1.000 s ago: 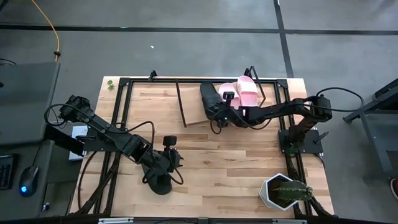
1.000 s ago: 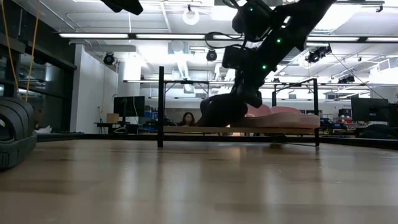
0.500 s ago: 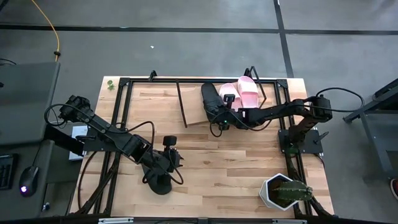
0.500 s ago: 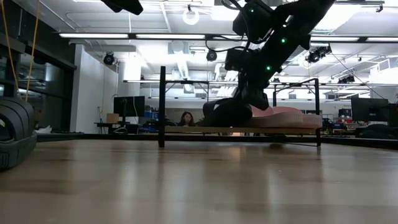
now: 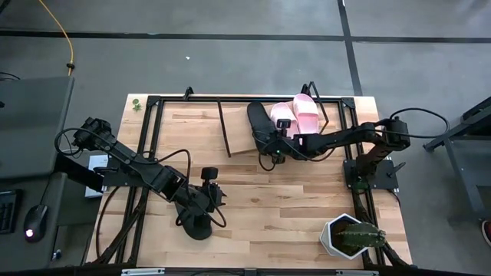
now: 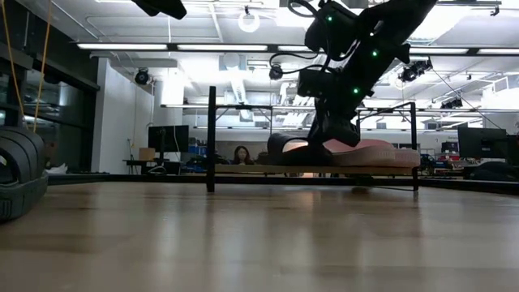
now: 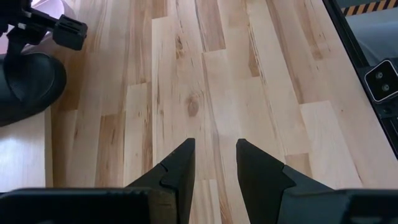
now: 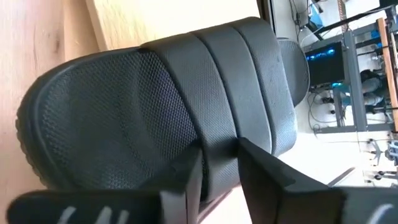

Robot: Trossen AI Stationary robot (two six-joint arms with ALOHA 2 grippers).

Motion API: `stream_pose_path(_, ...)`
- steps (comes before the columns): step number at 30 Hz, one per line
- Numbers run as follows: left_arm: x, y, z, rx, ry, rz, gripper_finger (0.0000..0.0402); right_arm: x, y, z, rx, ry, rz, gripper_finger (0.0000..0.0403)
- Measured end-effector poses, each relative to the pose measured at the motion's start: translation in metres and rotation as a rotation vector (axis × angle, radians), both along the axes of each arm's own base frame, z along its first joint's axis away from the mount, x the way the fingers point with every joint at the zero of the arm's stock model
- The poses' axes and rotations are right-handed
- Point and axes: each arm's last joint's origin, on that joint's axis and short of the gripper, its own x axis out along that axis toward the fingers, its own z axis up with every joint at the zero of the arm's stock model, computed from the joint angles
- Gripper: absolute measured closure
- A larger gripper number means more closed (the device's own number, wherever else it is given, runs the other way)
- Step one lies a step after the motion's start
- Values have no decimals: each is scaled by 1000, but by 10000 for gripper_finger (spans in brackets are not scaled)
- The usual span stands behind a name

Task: Pick and place slides into the shelf
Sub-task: Put the right black slide on the shelf, then put the black slide on the shelf

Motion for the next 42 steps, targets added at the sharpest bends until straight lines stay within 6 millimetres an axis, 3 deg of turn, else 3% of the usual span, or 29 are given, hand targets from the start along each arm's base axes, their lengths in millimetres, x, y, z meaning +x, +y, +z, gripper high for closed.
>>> stream_pose_path(7, 0, 0, 0, 0, 0, 0, 300, -1, 0, 0, 2, 2, -6, 279)
stream_pose_path(15, 0, 0, 0, 0, 0, 0, 300, 0, 10, 0, -20, 11, 14, 271)
stream_pose_path(20, 0, 0, 0, 0, 0, 0, 300, 0, 22, 3, -56, 8, 34, 271)
stream_pose_path(26, 0, 0, 0, 1, 2, 0, 300, -4, 39, 21, -92, -75, 34, 271)
stream_pose_path(32, 0, 0, 0, 1, 5, 0, 300, -7, 59, 36, -44, -187, 77, 271)
stream_pose_path(42, -6, -4, -5, -117, 97, -30, 300, -5, 96, 40, 138, -295, 254, 271)
